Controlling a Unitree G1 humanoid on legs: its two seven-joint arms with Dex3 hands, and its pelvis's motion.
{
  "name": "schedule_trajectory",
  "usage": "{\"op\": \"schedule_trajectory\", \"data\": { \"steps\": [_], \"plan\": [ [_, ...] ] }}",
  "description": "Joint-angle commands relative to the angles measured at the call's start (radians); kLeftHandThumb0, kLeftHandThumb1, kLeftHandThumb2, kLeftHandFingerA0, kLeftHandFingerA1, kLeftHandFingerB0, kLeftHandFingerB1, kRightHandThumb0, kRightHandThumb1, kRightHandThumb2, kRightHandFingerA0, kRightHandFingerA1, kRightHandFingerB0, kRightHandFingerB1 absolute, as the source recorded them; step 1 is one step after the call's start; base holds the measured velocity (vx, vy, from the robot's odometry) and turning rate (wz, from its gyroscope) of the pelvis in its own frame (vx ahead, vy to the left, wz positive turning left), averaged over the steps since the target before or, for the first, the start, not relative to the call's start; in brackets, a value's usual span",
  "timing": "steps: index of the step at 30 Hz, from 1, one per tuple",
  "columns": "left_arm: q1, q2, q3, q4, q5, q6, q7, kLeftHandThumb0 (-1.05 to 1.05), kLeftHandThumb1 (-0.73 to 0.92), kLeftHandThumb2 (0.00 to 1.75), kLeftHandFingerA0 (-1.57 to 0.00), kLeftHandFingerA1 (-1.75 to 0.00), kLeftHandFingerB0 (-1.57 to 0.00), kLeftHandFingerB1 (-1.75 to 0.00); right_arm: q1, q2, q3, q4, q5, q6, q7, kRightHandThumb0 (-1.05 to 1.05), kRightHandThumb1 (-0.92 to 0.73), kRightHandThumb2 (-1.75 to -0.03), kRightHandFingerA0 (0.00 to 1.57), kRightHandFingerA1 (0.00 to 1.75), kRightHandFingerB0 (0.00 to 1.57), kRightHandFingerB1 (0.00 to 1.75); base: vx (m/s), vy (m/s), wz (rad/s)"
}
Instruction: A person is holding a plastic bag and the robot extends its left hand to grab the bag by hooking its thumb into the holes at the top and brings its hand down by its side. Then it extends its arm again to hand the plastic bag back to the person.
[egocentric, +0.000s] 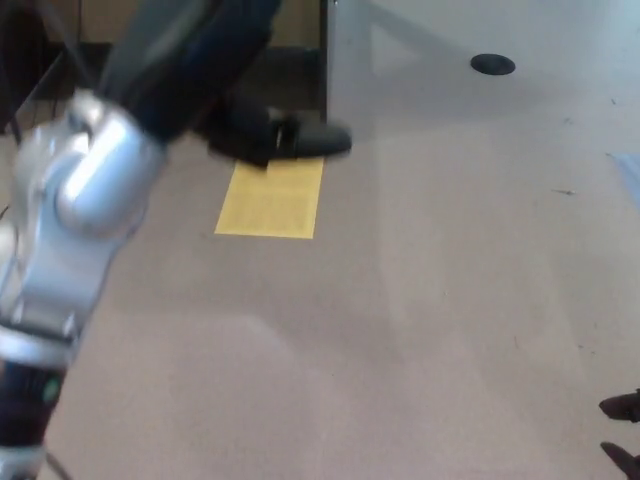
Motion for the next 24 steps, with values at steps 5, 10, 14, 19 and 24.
{"op": "schedule_trajectory", "data": {
  "steps": [5, 10, 14, 19, 24],
  "plan": [
    [0.482, -0.042, 0.077, -0.01, -0.092, -0.091, 0.083, -0.58, 0.38, 0.75, -0.02, -0.25, -0.05, -0.19, 0.276, 0.001, -0.013, -0.153, 0.027, -0.116, -0.024, -0.39, -0.7, -0.61, 0.61, 0.42, 0.49, 0.37, 0.0, 0.0, 0.0],
    [0.504, -0.043, 0.125, 0.11, -0.097, -0.111, 0.106, -0.59, 0.45, 0.55, -0.06, -0.27, -0.07, -0.24, 0.299, 0.017, -0.03, -0.226, 0.044, -0.111, -0.012, -0.38, -0.7, -0.61, 0.6, 0.42, 0.5, 0.38, 0.0, 0.0, 0.0],
    [0.514, -0.061, 0.173, 0.236, -0.137, -0.116, 0.117, -0.58, 0.37, 0.73, -0.02, -0.26, -0.07, -0.24, 0.252, 0.014, -0.035, -0.273, 0.045, -0.076, 0.004, -0.38, -0.7, -0.61, 0.62, 0.43, 0.5, 0.38, 0.0, 0.0, 0.0],
    [0.393, -0.077, 0.217, 0.388, -0.153, -0.122, 0.164, -0.59, 0.38, 0.74, -0.03, -0.33, -0.07, -0.22, 0.059, -0.025, -0.061, -0.237, 0.052, -0.008, 0.042, -0.37, -0.7, -0.61, 0.63, 0.43, 0.5, 0.38, 0.0, 0.0, 0.0],
    [0.348, -0.055, 0.295, 0.557, -0.193, -0.233, 0.22, -0.28, 0.35, 0.88, 0.0, -0.49, 0.0, -0.48, -0.128, -0.044, -0.068, -0.126, 0.047, 0.028, 0.061, -0.39, -0.71, -0.62, 0.6, 0.4, 0.49, 0.36, 0.0, 0.0, 0.0]
  ]
}}
